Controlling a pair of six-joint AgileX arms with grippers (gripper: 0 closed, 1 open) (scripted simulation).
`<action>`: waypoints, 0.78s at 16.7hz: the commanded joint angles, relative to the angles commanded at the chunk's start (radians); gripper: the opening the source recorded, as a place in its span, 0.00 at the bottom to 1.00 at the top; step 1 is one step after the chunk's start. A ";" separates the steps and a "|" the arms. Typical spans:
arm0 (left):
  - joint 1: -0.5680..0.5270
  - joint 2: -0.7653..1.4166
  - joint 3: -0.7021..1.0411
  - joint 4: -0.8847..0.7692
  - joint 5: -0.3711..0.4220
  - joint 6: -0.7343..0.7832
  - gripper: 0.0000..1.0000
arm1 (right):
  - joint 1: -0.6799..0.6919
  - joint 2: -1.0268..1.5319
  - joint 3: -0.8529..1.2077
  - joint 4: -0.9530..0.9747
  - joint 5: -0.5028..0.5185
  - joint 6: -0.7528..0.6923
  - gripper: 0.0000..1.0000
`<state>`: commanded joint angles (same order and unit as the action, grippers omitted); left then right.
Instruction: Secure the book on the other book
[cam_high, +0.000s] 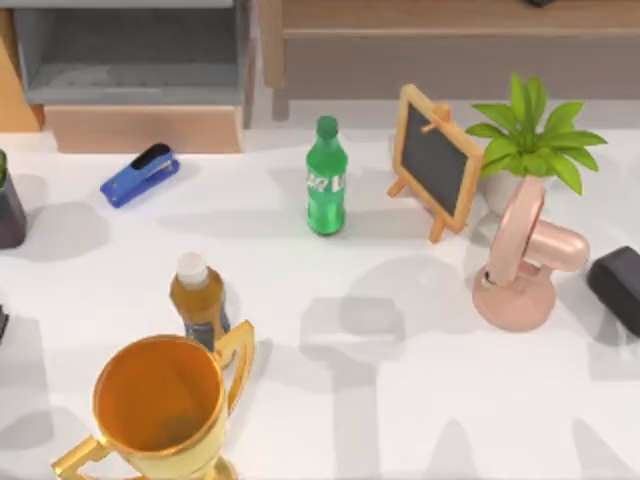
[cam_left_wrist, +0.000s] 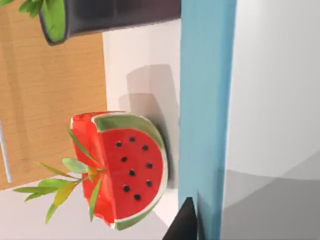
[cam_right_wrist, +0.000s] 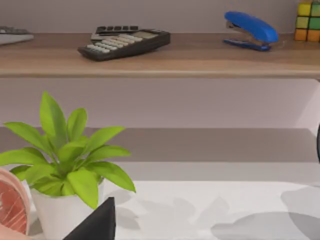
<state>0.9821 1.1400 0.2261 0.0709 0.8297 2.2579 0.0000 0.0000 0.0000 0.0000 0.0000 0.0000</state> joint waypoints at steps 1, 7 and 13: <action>-0.001 0.001 0.000 0.002 -0.001 -0.001 0.00 | 0.000 0.000 0.000 0.000 0.000 0.000 1.00; -0.001 0.001 0.000 0.002 -0.001 -0.001 0.23 | 0.000 0.000 0.000 0.000 0.000 0.000 1.00; -0.001 0.001 0.000 0.002 -0.001 -0.001 0.68 | 0.000 0.000 0.000 0.000 0.000 0.000 1.00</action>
<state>0.9810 1.1415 0.2258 0.0733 0.8290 2.2566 0.0000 0.0000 0.0000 0.0000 0.0000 0.0000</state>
